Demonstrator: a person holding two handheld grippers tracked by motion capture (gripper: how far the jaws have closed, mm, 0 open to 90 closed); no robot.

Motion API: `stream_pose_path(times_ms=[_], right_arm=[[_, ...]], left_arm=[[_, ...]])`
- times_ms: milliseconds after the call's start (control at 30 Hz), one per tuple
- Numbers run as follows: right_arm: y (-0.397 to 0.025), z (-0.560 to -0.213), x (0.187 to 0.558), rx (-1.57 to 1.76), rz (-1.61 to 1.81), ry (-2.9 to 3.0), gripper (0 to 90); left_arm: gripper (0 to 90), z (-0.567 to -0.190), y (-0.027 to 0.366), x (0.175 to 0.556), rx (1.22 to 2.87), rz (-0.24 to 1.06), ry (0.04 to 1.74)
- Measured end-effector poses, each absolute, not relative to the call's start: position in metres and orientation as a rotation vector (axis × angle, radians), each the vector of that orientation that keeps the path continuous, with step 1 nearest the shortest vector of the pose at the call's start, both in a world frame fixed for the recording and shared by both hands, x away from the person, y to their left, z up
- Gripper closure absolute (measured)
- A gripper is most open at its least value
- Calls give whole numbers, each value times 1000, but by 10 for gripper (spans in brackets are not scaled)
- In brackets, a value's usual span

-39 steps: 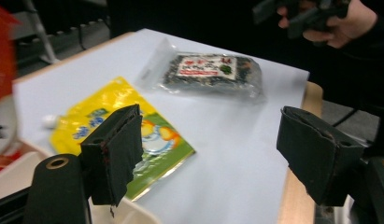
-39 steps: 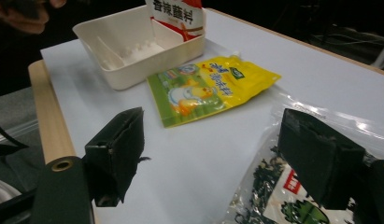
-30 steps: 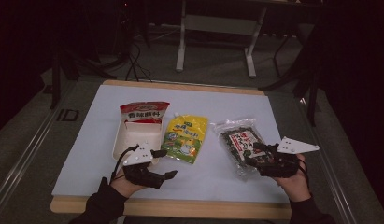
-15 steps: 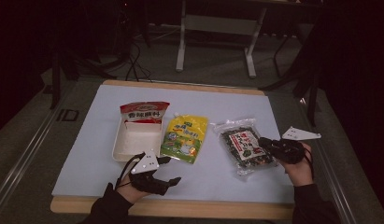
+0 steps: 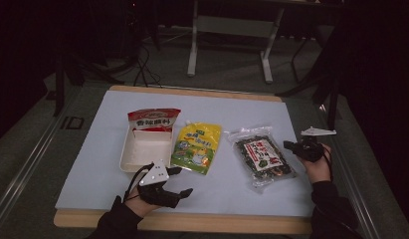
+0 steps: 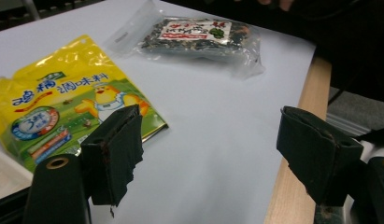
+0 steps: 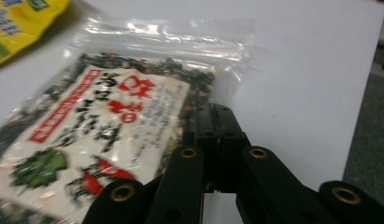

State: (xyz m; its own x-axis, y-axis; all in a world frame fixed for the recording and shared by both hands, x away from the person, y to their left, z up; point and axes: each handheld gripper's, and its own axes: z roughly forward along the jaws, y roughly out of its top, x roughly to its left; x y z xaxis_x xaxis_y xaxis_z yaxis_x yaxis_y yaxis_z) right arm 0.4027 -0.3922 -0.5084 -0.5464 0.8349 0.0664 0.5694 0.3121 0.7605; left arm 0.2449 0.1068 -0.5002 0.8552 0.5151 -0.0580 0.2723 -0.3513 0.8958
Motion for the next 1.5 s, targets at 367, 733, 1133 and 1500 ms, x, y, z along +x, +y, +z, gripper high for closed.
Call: stream_pose_path(times_ms=[367,733,1133,1500], right_arm=[[-394,-537,420,1339,998,2272,900],[-390,-546,409,1375,1033,2299,900],[-368,-543,378,1325,1030,2362,900],[-361,-538,353,1280,1058,2391,900]], left_arm=[[242,-504,106,247,1960,276,583],[242,-505,106,248,1957,269,593],[242,-505,101,251,1964,241,605],[252,-501,82,264,1992,198,632]])
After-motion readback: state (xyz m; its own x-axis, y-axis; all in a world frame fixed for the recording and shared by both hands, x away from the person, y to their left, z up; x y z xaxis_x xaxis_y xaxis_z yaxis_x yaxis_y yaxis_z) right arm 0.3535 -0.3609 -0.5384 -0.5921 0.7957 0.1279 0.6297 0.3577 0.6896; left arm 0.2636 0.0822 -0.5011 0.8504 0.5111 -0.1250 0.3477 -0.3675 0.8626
